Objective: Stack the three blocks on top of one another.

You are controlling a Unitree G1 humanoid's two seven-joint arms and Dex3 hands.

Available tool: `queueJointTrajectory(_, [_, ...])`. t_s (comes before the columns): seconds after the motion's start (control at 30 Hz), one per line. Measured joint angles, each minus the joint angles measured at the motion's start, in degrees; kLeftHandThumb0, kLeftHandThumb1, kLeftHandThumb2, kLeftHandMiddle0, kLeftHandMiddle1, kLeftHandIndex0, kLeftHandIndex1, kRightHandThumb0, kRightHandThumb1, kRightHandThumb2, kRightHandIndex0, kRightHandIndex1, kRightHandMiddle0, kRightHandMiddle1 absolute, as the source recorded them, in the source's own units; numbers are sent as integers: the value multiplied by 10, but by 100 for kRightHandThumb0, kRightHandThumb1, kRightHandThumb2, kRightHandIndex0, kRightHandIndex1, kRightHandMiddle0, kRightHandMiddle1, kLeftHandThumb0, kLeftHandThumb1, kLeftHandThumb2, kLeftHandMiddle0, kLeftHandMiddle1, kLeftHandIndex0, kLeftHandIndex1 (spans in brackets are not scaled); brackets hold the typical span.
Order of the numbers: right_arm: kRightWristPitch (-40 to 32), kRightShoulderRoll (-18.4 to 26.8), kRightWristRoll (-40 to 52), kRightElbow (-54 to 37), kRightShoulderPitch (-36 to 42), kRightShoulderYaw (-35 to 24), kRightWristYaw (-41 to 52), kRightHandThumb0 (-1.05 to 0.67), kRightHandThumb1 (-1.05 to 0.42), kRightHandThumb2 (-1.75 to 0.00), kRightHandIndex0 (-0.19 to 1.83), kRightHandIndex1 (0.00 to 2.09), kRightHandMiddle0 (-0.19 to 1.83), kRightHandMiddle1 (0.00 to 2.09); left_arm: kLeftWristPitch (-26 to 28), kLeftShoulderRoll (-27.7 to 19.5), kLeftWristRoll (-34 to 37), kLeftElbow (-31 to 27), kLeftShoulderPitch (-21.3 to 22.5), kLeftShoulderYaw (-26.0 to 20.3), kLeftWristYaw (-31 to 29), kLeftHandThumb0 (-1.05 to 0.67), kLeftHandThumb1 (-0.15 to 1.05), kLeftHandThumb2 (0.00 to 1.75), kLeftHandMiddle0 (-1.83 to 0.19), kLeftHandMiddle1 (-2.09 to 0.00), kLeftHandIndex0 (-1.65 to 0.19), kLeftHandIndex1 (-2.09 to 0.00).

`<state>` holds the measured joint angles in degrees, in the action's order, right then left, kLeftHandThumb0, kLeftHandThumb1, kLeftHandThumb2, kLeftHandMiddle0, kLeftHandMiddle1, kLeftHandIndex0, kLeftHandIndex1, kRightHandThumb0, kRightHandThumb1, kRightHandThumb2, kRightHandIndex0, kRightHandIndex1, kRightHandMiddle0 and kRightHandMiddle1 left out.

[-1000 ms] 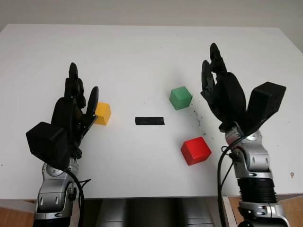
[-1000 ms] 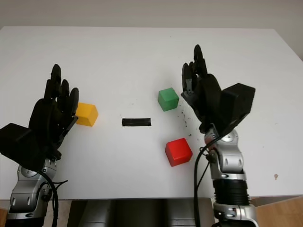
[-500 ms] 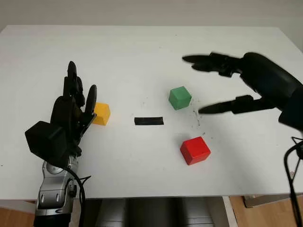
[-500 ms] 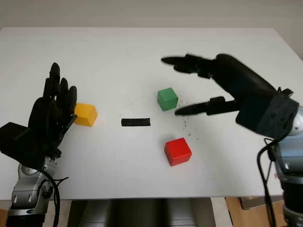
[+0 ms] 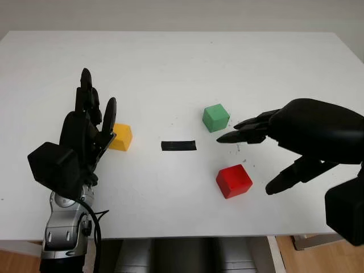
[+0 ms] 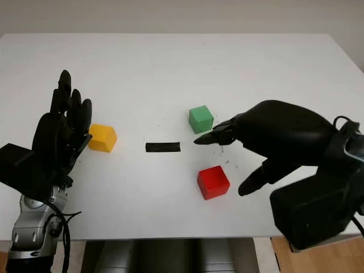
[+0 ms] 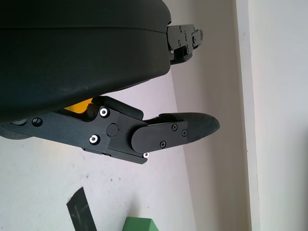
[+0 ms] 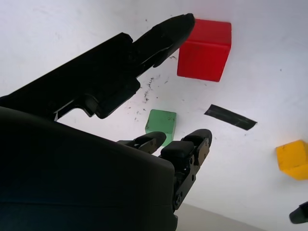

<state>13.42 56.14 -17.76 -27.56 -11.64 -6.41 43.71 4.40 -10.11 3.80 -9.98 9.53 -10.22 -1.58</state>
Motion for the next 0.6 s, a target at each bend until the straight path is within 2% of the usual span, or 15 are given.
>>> queueJointTrajectory(0.3, [31,-17,-104,-26,44,7,-57,-82,-77,-6,29,1,56,5,1,0,-3,-6,-1,0,1,-59,105,48,15,-6,13,-5])
queueJointTrajectory(0.6, [67,-93,-159,21,77,42,-165,-84,-76,-5,29,4,62,8,2,2,-4,-7,-8,0,0,-59,105,50,16,-5,14,-5])
